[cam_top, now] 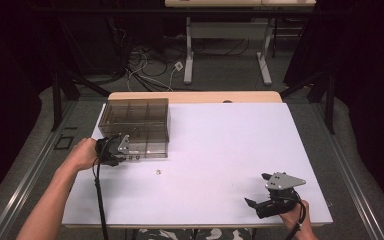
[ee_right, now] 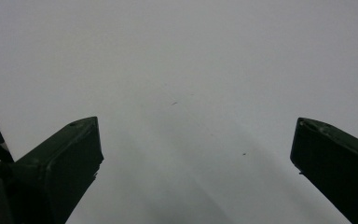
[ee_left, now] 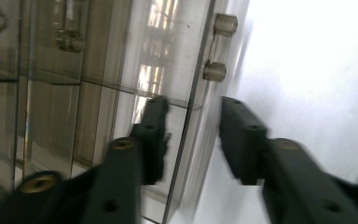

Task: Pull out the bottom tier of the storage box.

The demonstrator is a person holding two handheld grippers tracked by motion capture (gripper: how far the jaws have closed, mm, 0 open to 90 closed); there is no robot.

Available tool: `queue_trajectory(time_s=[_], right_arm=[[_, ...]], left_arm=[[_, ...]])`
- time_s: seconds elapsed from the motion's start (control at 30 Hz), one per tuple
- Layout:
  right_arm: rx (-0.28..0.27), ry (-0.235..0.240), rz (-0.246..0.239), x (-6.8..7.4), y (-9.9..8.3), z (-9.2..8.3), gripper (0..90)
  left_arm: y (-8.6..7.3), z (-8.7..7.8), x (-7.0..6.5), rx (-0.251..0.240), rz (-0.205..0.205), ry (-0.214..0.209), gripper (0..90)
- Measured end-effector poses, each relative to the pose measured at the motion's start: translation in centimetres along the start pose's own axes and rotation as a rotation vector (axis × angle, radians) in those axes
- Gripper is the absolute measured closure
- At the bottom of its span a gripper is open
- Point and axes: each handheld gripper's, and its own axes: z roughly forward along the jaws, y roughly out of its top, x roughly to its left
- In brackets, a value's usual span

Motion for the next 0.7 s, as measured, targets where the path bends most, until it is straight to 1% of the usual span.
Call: queue_trajectory(time_s=[0.03, 0.07, 0.1, 0.17, 0.2, 0.23, 0.33, 0.37, 0.43, 0.47, 0.5, 0.57, 0.6, 0.67, 0.7], right_arm=[[0.0, 0.001, 0.001, 0.0, 0.0, 0.0, 1.2], [0.0, 0.001, 0.001, 0.0, 0.0, 0.0, 1.2], [0.0, 0.001, 0.001, 0.0, 0.0, 0.0, 1.2], [-0.001, 0.0, -0.001, 0.0, 0.0, 0.0, 1.2], [-0.001, 0.001, -0.001, 0.0, 0.0, 0.0, 1.2], [-0.002, 0.0, -0.002, 0.0, 0.0, 0.0, 1.2], [0.001, -0.001, 0.003, 0.1, 0.0, 0.0, 1.2], [-0.001, -0.002, -0.001, 0.0, 0.0, 0.0, 1.2], [-0.003, 0.002, -0.005, 0.0, 0.0, 0.0, 1.2], [0.0, -0.001, -0.001, 0.0, 0.0, 0.0, 1.2], [0.0, -0.001, -0.001, 0.0, 0.0, 0.0, 1.2], [0.0, 0.0, -0.002, 0.0, 0.0, 0.0, 1.2], [-0.003, 0.0, -0.005, 0.0, 0.0, 0.0, 1.2], [-0.005, 0.002, -0.005, 0.0, 0.0, 0.0, 1.2], [-0.004, 0.002, -0.002, 0.0, 0.0, 0.0, 1.2]], left_arm=[[0.0, -0.1, -0.1, -0.008, -0.016, -0.002, 55.1], [0.1, -0.2, -0.2, -0.004, -0.041, 0.013, 49.6], [0.1, -0.3, -0.3, -0.005, -0.063, 0.014, 46.0], [0.1, -0.5, -0.5, -0.036, -0.095, 0.004, 40.6], [0.1, -0.6, -0.6, -0.04, -0.115, 0.006, 38.7], [0.1, -0.6, -0.6, -0.044, -0.122, 0.004, 36.0], [0.0, -0.8, -0.9, -0.062, -0.166, 0.008, 28.6], [-0.1, -0.8, -1.0, -0.066, -0.173, 0.013, 25.9], [-0.2, -0.9, -1.1, -0.073, -0.201, 0.019, 22.3], [-0.2, -0.9, -1.2, -0.074, -0.202, 0.021, 20.3], [-0.3, -1.0, -1.3, -0.076, -0.22, 0.024, 19.5], [-0.4, -1.0, -1.5, -0.096, -0.243, 0.032, 17.2], [-0.4, -1.0, -1.6, -0.103, -0.258, 0.032, 16.7], [-0.5, -0.9, -1.9, -0.107, -0.273, 0.032, 16.5], [-0.5, -0.8, -2.0, -0.116, -0.282, 0.041, 16.4]])
